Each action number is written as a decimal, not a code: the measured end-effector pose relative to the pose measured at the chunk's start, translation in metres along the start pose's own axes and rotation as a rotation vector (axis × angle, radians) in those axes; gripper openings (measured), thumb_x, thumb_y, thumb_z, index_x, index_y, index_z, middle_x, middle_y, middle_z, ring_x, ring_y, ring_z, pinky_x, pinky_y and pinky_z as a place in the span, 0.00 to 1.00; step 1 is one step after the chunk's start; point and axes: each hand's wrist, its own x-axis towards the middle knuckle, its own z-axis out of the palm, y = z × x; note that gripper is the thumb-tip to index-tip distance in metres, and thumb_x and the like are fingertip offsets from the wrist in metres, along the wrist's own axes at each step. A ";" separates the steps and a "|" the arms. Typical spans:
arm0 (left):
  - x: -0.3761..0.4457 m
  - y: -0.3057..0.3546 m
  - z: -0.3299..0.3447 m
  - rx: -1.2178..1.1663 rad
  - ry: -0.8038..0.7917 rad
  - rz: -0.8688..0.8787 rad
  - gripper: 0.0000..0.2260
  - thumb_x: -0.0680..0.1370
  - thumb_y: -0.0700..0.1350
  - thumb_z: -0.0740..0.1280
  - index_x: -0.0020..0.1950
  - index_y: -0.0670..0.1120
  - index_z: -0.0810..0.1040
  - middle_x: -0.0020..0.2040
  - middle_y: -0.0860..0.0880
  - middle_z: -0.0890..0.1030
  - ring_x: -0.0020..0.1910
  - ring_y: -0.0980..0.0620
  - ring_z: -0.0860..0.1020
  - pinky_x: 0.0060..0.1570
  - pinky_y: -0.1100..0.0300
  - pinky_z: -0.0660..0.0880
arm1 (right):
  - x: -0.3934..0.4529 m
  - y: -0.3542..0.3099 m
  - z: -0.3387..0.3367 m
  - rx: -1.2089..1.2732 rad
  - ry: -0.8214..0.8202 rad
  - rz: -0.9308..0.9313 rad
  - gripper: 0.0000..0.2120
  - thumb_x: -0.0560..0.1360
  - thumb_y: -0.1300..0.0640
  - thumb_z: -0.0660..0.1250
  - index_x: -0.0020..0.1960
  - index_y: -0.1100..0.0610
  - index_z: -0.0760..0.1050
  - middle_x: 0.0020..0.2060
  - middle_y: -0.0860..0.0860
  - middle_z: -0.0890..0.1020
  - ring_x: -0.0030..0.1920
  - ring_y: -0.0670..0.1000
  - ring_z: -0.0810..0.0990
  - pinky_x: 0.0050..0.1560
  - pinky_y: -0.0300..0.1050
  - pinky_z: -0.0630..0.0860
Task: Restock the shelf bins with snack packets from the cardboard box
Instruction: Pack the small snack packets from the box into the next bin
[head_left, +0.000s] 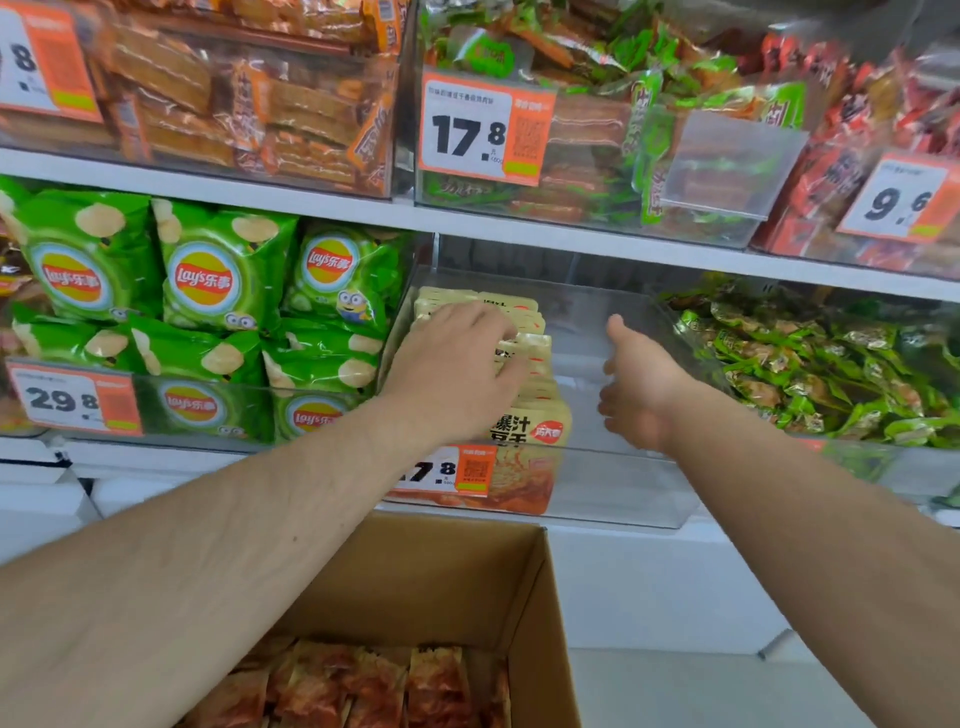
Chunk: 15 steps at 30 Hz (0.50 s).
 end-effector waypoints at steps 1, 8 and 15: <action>0.016 0.001 0.004 0.052 -0.089 -0.018 0.21 0.82 0.57 0.55 0.70 0.50 0.71 0.72 0.50 0.70 0.72 0.49 0.65 0.72 0.49 0.62 | 0.009 0.000 0.004 0.025 -0.020 0.047 0.41 0.77 0.30 0.51 0.80 0.55 0.51 0.67 0.59 0.71 0.66 0.60 0.71 0.71 0.54 0.61; 0.047 -0.010 0.034 0.156 -0.618 -0.216 0.33 0.79 0.68 0.42 0.81 0.55 0.45 0.81 0.50 0.40 0.79 0.49 0.38 0.76 0.43 0.37 | 0.037 0.010 0.042 0.142 -0.339 0.167 0.36 0.79 0.30 0.46 0.65 0.56 0.77 0.56 0.63 0.82 0.54 0.61 0.83 0.56 0.58 0.78; 0.046 -0.013 0.038 0.192 -0.626 -0.218 0.34 0.79 0.69 0.44 0.81 0.56 0.42 0.81 0.51 0.38 0.79 0.51 0.36 0.76 0.43 0.36 | 0.084 0.016 0.044 0.109 -0.310 0.129 0.41 0.74 0.25 0.46 0.67 0.53 0.77 0.60 0.59 0.81 0.59 0.61 0.81 0.60 0.56 0.77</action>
